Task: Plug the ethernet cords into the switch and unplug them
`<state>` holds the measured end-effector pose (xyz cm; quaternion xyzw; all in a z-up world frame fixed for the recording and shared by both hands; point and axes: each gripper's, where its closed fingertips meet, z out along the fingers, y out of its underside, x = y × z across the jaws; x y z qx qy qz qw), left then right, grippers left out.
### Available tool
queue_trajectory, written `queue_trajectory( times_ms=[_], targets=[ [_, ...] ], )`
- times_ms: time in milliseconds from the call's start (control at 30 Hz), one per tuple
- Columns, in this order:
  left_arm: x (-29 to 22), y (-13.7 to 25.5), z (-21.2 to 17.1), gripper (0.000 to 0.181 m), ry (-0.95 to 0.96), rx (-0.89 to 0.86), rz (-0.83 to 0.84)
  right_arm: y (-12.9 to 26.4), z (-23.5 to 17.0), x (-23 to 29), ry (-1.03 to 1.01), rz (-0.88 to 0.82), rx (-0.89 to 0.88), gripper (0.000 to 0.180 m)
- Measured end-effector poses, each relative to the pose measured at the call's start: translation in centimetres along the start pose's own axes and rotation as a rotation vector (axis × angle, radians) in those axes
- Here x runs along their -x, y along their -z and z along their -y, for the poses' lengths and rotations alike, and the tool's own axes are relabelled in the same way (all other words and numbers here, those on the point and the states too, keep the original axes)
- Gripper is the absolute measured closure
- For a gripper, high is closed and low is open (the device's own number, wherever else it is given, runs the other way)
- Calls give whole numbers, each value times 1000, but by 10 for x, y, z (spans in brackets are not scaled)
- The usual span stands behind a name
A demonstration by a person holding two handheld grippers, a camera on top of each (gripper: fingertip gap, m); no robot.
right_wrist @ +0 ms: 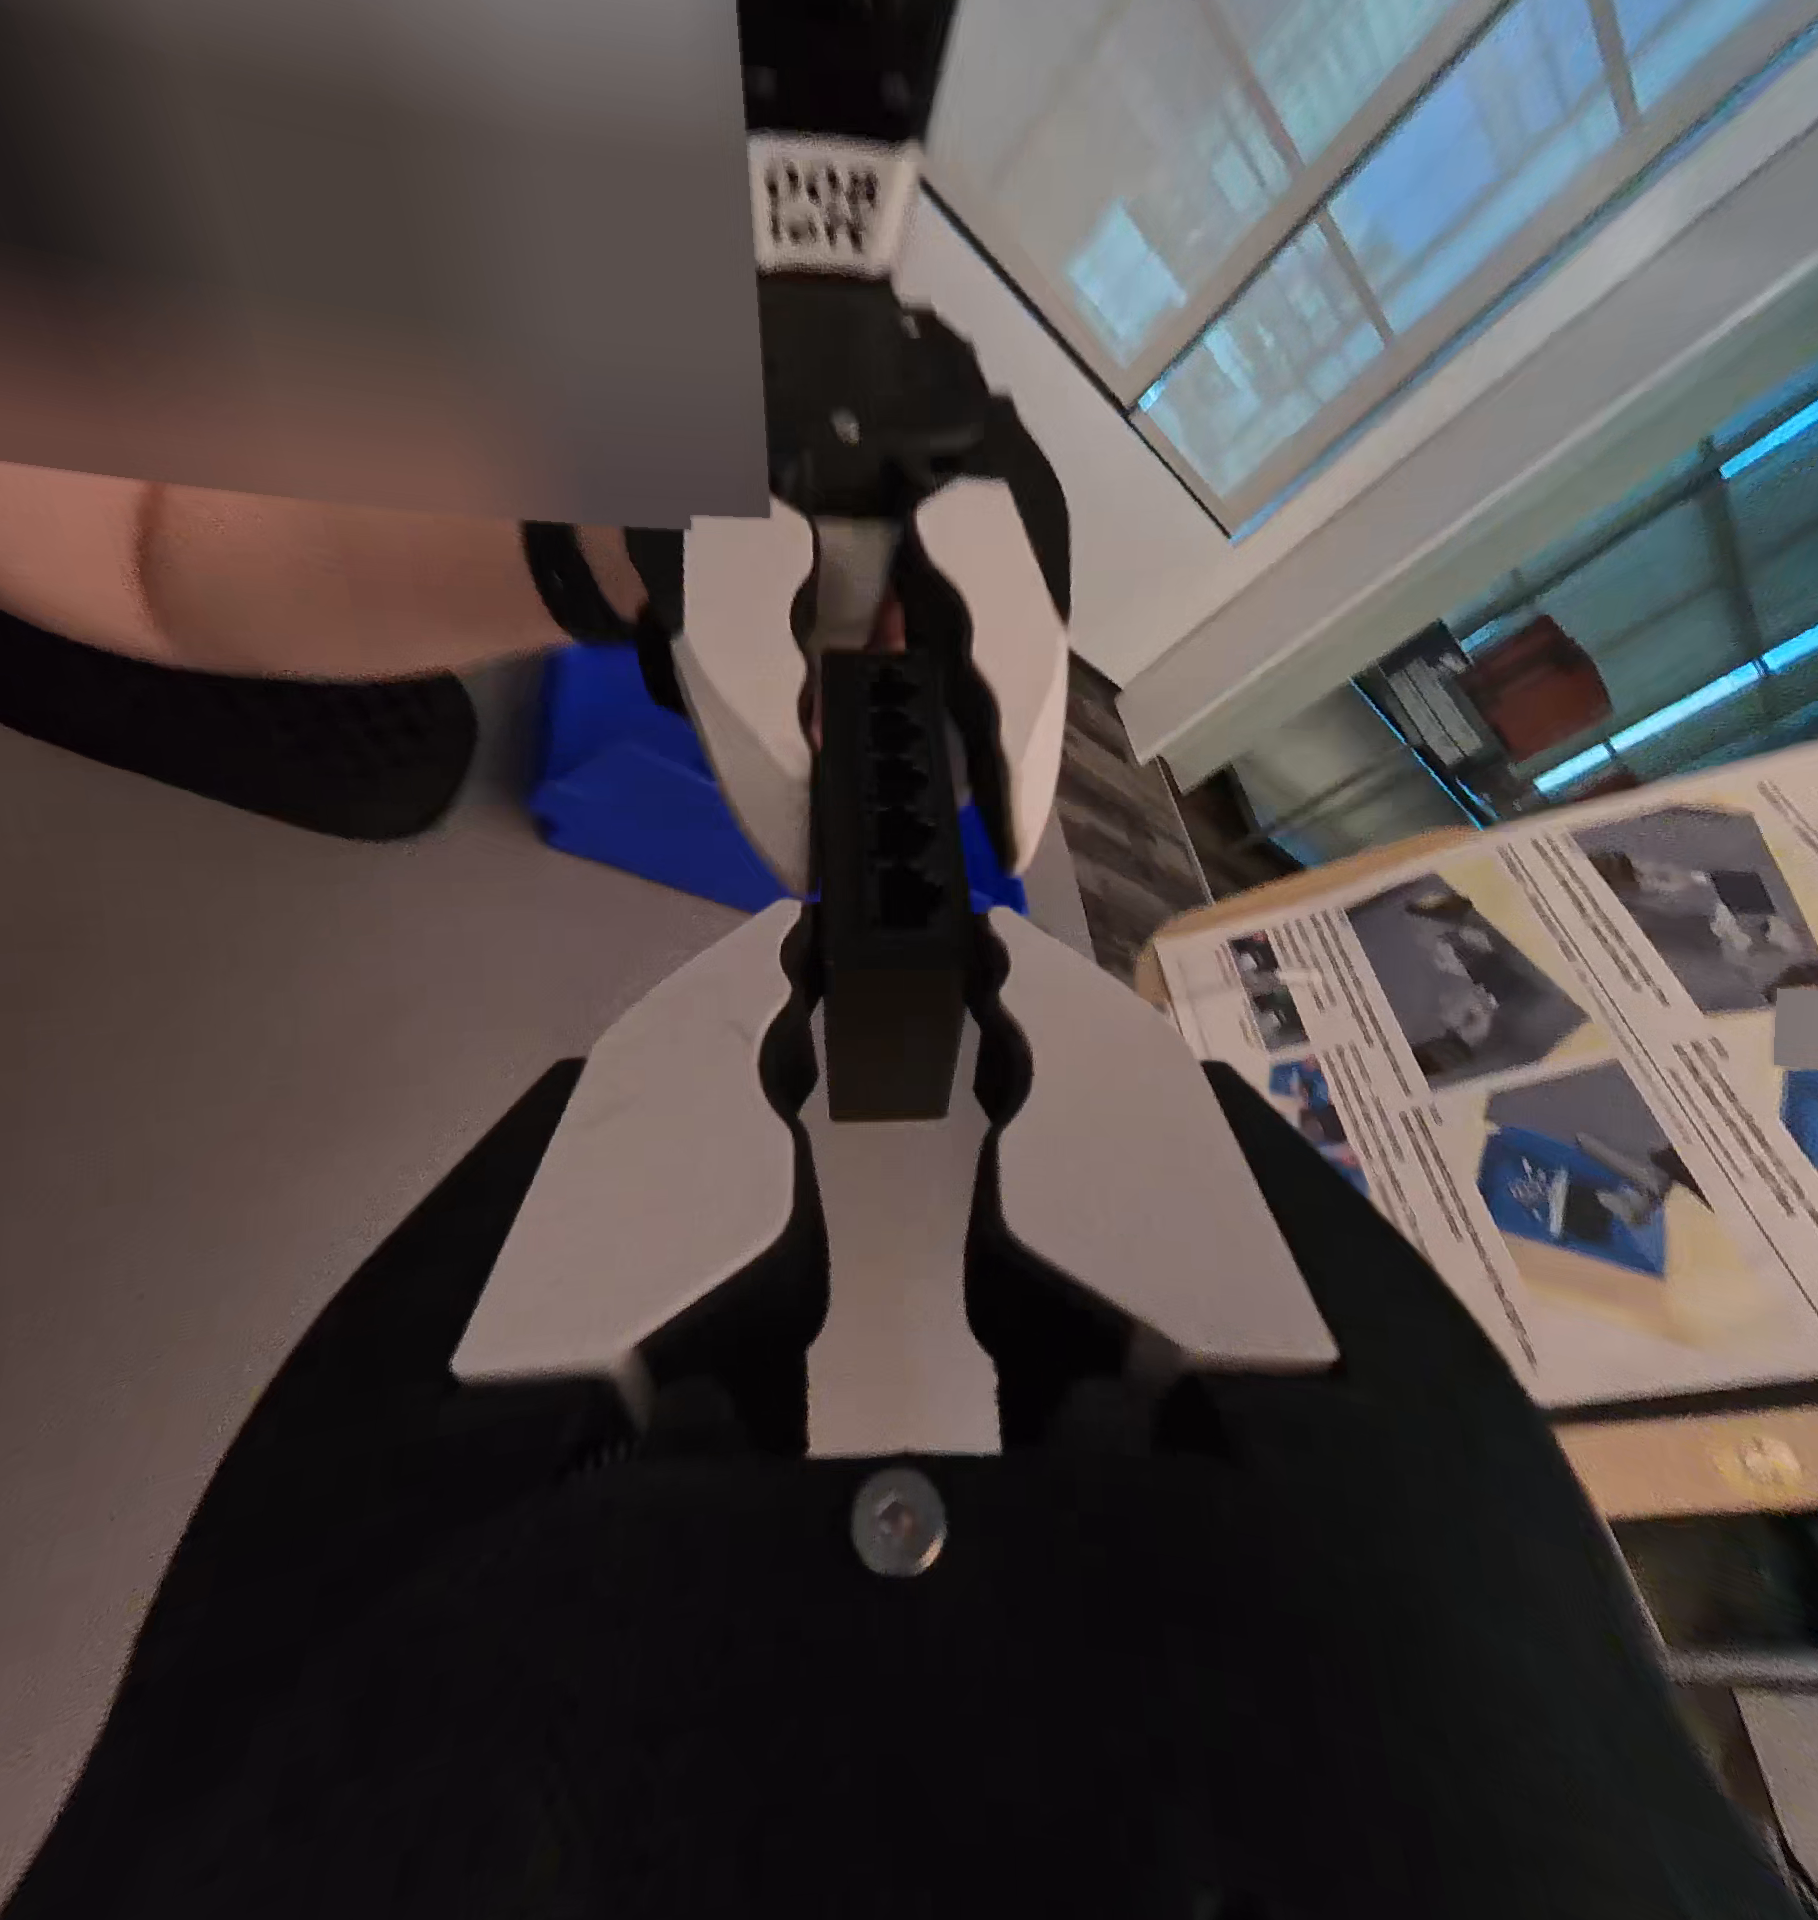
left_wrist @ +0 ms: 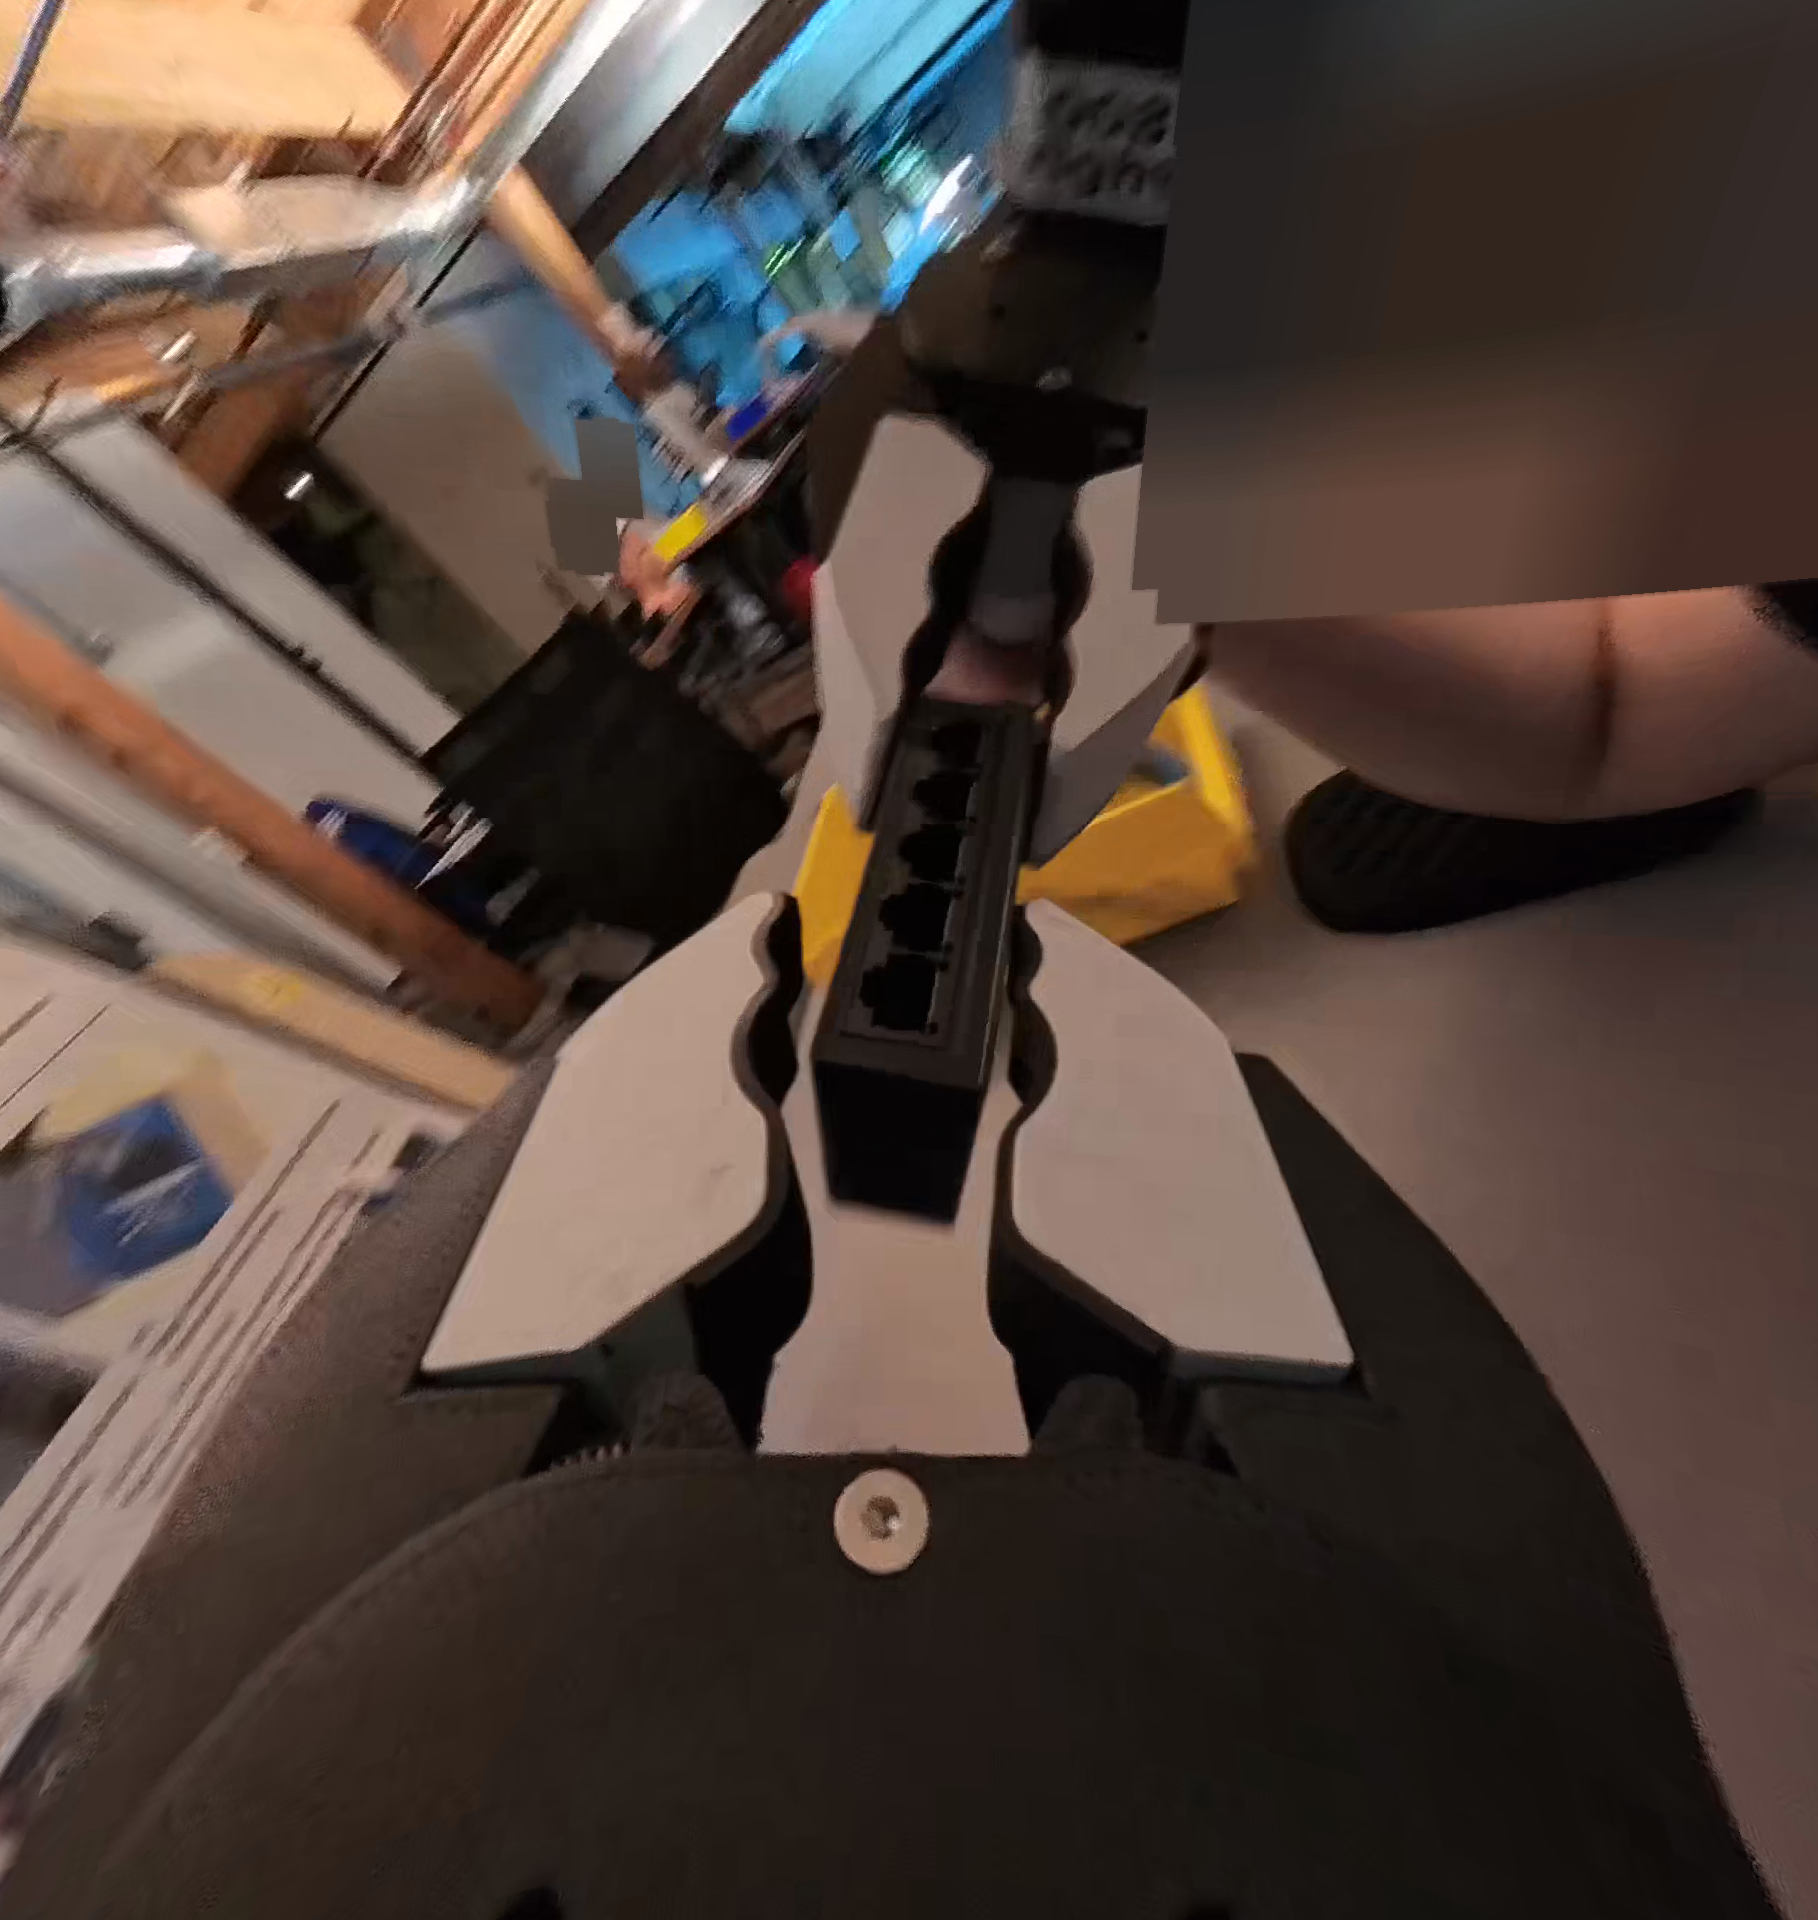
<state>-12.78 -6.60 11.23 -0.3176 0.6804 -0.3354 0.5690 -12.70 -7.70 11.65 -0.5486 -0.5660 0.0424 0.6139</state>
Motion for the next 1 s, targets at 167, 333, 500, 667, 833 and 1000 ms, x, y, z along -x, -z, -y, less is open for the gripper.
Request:
queue_trajectory(
  times_ms=[167,333,500,667,833,1000],
  targets=[
    [86,46,-74,140,-136,576,542,15,-51,-40,16,-180,181,152],
    [122,86,-98,152,-438,965,836,42,-96,-75,193,-410,500,152],
    [121,74,-129,159,-625,1152,792,58,-119,-84,170,-421,533,151],
    [114,62,-135,164,-615,1131,737,95,-141,-94,132,-485,619,152],
    [109,58,-127,181,-419,958,689,159,-150,-88,-84,-528,637,151],
    [102,58,-102,181,-252,777,654,219,-151,-70,-371,-513,414,151]
  ],
)
